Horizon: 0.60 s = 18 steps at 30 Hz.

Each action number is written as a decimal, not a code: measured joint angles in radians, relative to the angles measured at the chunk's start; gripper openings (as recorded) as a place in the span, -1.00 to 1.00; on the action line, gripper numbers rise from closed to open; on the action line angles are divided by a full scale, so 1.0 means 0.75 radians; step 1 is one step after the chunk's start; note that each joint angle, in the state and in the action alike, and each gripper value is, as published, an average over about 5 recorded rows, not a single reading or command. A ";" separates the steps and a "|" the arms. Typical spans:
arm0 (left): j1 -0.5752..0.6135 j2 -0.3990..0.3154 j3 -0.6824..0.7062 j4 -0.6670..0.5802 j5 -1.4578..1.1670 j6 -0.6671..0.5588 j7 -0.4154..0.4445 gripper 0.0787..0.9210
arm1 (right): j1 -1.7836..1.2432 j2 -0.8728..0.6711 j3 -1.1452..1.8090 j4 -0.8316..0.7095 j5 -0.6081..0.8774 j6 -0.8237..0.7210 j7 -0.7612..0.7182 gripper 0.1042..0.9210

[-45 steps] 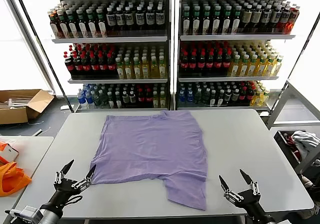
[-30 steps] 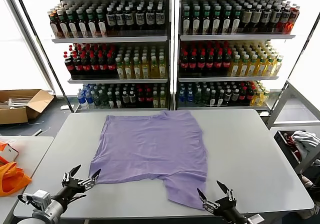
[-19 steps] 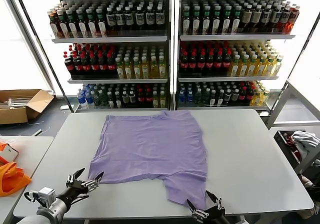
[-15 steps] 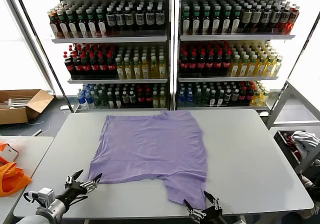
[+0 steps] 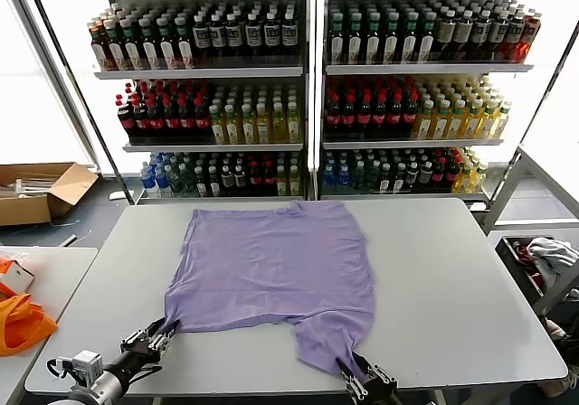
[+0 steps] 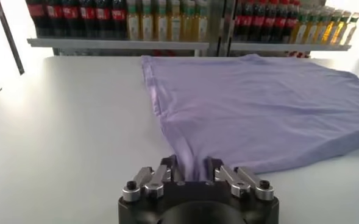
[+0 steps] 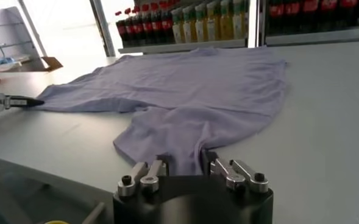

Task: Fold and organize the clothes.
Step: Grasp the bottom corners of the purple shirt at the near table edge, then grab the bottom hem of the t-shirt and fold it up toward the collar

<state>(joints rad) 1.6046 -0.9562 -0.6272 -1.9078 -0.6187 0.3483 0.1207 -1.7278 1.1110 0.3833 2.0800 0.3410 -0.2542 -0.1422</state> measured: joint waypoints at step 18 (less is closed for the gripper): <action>0.131 -0.063 -0.065 -0.133 0.018 0.026 -0.040 -0.68 | -0.236 -0.058 0.200 0.114 0.071 0.214 -0.192 -0.99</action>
<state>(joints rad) 1.7028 -1.0038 -0.6759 -2.0072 -0.6049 0.3680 0.0908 -1.9047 1.0672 0.5332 2.1657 0.3942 -0.0940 -0.2861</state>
